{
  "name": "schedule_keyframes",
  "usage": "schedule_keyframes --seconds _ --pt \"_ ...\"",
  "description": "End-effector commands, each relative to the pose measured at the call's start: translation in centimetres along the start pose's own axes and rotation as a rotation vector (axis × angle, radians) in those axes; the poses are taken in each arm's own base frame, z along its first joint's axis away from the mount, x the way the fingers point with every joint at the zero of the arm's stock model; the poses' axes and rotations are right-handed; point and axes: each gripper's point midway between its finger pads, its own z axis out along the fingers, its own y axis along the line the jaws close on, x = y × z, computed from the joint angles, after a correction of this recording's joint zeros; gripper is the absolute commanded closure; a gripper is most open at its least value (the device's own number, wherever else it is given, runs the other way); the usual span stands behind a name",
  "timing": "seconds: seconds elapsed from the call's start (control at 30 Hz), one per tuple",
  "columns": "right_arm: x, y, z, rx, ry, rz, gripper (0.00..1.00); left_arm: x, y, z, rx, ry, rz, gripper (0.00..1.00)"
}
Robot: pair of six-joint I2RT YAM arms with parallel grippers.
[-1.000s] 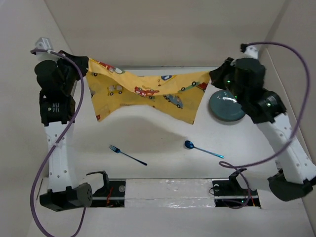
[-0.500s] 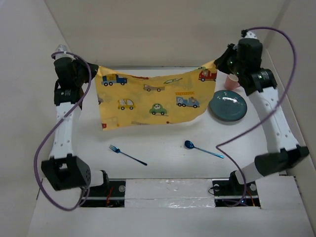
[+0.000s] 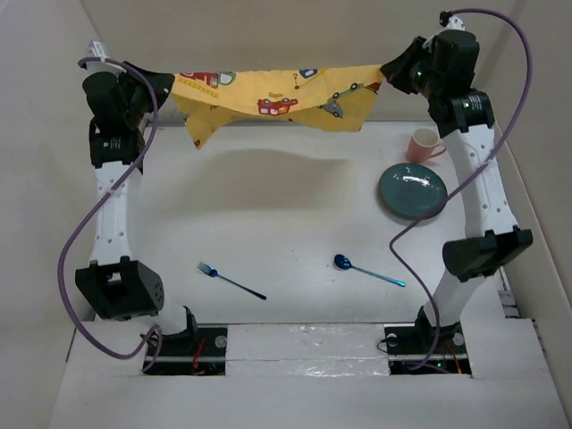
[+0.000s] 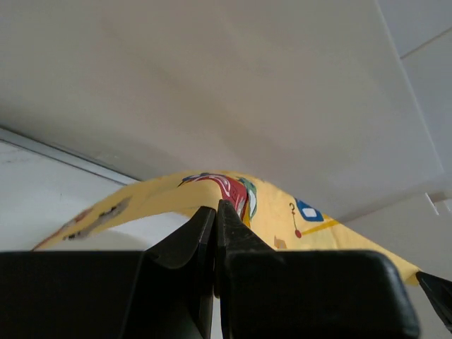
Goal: Set the dinner table for one person
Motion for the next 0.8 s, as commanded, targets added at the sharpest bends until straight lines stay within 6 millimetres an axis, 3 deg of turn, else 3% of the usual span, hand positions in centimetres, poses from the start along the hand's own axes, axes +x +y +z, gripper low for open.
schedule_keyframes --seconds 0.0,0.03,0.07,0.1,0.13,0.17,0.2,0.23,0.3,0.33,0.43,0.6,0.77 --pt "2.5 -1.0 -0.5 -0.037 0.029 0.0 1.0 0.6 0.2 -1.7 0.031 -0.016 0.038 1.0" --pt "4.4 -1.6 -0.3 -0.046 0.066 0.005 1.0 3.3 3.0 -2.0 -0.018 0.03 0.023 1.0" --pt "5.0 -2.2 -1.4 -0.049 0.064 0.009 1.0 4.6 4.4 -2.3 -0.039 0.052 0.019 1.0" --pt "9.2 -4.8 -0.4 -0.013 0.132 0.023 1.0 5.6 5.6 -2.5 -0.056 0.061 0.028 1.0" --pt "10.9 -5.7 -0.4 0.003 0.159 0.032 1.0 8.5 8.5 -3.1 -0.11 0.113 0.009 1.0" --pt "14.3 -7.8 -0.3 0.039 0.22 0.04 1.0 11.1 11.0 -3.6 -0.15 0.162 -0.001 1.0" --pt "14.1 -7.7 -0.3 0.034 0.212 0.039 1.0 11.1 10.9 -3.6 -0.141 0.162 0.001 1.0" --pt "18.0 -10.0 -0.2 0.076 0.291 0.05 1.0 13.9 13.4 -4.2 -0.187 0.218 -0.021 1.0" --pt "21.0 -12.4 -0.1 0.125 0.347 0.063 1.0 16.3 15.8 -5.0 -0.229 0.264 -0.028 1.0" --pt "23.3 -14.3 -0.6 0.163 0.395 0.075 1.0 18.4 17.9 -5.7 -0.276 0.31 -0.034 1.0" --pt "27.1 -16.9 -1.3 0.229 0.476 0.067 1.0 22.0 21.4 -7.5 -0.365 0.395 -0.041 1.0" --pt "31.1 -20.1 -3.8 0.32 0.571 0.065 1.0 25.5 24.8 -10.7 -0.466 0.485 -0.027 1.0" --pt "32.2 -21.5 -6.9 0.37 0.58 0.059 1.0 27.3 26.7 -13.8 -0.553 0.541 0.002 1.0"
